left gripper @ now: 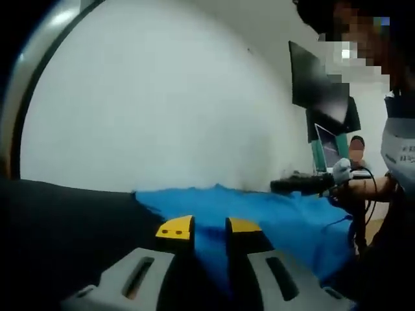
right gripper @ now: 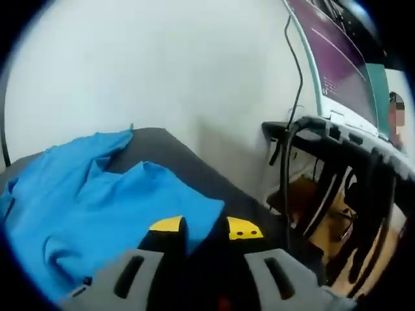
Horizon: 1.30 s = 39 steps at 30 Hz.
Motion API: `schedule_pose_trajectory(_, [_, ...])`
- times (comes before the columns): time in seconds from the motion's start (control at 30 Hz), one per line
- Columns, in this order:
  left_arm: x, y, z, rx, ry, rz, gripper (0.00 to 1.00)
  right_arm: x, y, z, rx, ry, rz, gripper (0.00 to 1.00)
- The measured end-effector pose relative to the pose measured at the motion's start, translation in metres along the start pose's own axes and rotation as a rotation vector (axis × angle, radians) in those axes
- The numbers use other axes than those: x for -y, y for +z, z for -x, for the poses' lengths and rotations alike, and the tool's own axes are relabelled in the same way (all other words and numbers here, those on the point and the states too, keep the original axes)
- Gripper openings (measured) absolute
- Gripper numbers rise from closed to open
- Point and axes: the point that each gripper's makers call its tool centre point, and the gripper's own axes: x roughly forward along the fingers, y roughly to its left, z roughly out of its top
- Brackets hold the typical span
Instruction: Spread out the cloth and fold it
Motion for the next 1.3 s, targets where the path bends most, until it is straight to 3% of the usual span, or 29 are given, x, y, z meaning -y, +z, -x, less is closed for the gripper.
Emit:
schedule_pose_trajectory(0.2, [-0.003, 0.006, 0.003, 0.033, 0.003, 0.037, 0.19, 0.001, 0.007, -0.017, 0.034, -0.009, -0.004, 0.12])
schedule_pose_trajectory(0.27, [-0.003, 0.006, 0.003, 0.033, 0.006, 0.031, 0.19, 0.001, 0.011, -0.017, 0.032, 0.006, -0.032, 0.04])
schedule_pose_trajectory(0.3, [-0.004, 0.006, 0.003, 0.032, 0.008, 0.03, 0.19, 0.001, 0.018, -0.016, 0.065, 0.011, -0.076, 0.0])
schedule_pose_trajectory(0.33, [-0.004, 0.005, 0.002, 0.03, 0.009, 0.03, 0.19, -0.002, 0.034, -0.012, 0.151, 0.039, -0.152, 0.0])
schedule_pose_trajectory(0.37, [-0.004, 0.005, 0.002, 0.027, 0.009, 0.03, 0.19, -0.004, 0.043, -0.008, 0.181, 0.051, -0.162, 0.0])
schedule_pose_trajectory(0.4, [-0.005, 0.005, 0.002, 0.025, 0.008, 0.03, 0.19, -0.006, 0.047, -0.005, 0.171, 0.055, -0.089, 0.0])
schedule_pose_trajectory(0.5, [-0.006, 0.003, 0.001, 0.016, 0.01, 0.027, 0.19, -0.036, 0.087, 0.016, 0.287, 0.183, -0.104, 0.0])
schedule_pose_trajectory(0.6, [-0.006, 0.001, -0.001, 0.006, 0.018, 0.013, 0.19, -0.072, 0.13, 0.052, 0.447, 0.31, -0.018, 0.0])
schedule_pose_trajectory(0.67, [-0.006, -0.001, -0.002, -0.003, 0.021, 0.001, 0.19, -0.102, 0.145, 0.076, 0.5, 0.408, 0.049, 0.0])
schedule_pose_trajectory(0.73, [-0.006, -0.002, -0.003, -0.011, 0.028, -0.01, 0.19, -0.137, 0.147, 0.101, 0.531, 0.518, 0.104, 0.0])
schedule_pose_trajectory(0.77, [-0.007, -0.003, -0.003, -0.014, 0.031, -0.014, 0.19, -0.154, 0.142, 0.113, 0.537, 0.577, 0.119, 0.0])
schedule_pose_trajectory(0.83, [-0.008, -0.003, -0.003, -0.015, 0.039, -0.018, 0.19, -0.193, 0.112, 0.135, 0.495, 0.723, 0.179, 0.0])
schedule_pose_trajectory(0.9, [-0.01, -0.003, -0.003, -0.014, 0.049, -0.021, 0.19, -0.227, 0.065, 0.154, 0.401, 0.865, 0.268, 0.0])
schedule_pose_trajectory(0.93, [-0.011, -0.003, -0.003, -0.014, 0.053, -0.022, 0.19, -0.241, 0.031, 0.162, 0.331, 0.925, 0.333, 0.01])
schedule_pose_trajectory(0.97, [-0.012, -0.003, -0.003, -0.014, 0.055, -0.022, 0.19, -0.244, 0.017, 0.165, 0.307, 0.933, 0.345, 0.01])
schedule_pose_trajectory(1.03, [-0.012, -0.003, -0.003, -0.017, 0.059, -0.026, 0.19, -0.248, -0.027, 0.168, 0.25, 0.96, 0.482, 0.03])
schedule_pose_trajectory(1.07, [-0.013, -0.004, -0.004, -0.019, 0.062, -0.028, 0.19, -0.248, -0.04, 0.168, 0.208, 0.96, 0.459, 0.06])
schedule_pose_trajectory(1.1, [-0.014, -0.005, -0.004, -0.024, 0.064, -0.031, 0.19, -0.251, -0.051, 0.174, 0.175, 1.003, 0.452, 0.08])
schedule_pose_trajectory(1.17, [-0.014, -0.006, -0.006, -0.033, 0.068, -0.035, 0.19, -0.251, -0.065, 0.184, 0.12, 1.07, 0.468, 0.13])
schedule_pose_trajectory(1.3, [-0.013, -0.009, -0.007, -0.046, 0.069, -0.052, 0.19, -0.234, -0.038, 0.186, 0.218, 1.033, 0.503, 0.18])
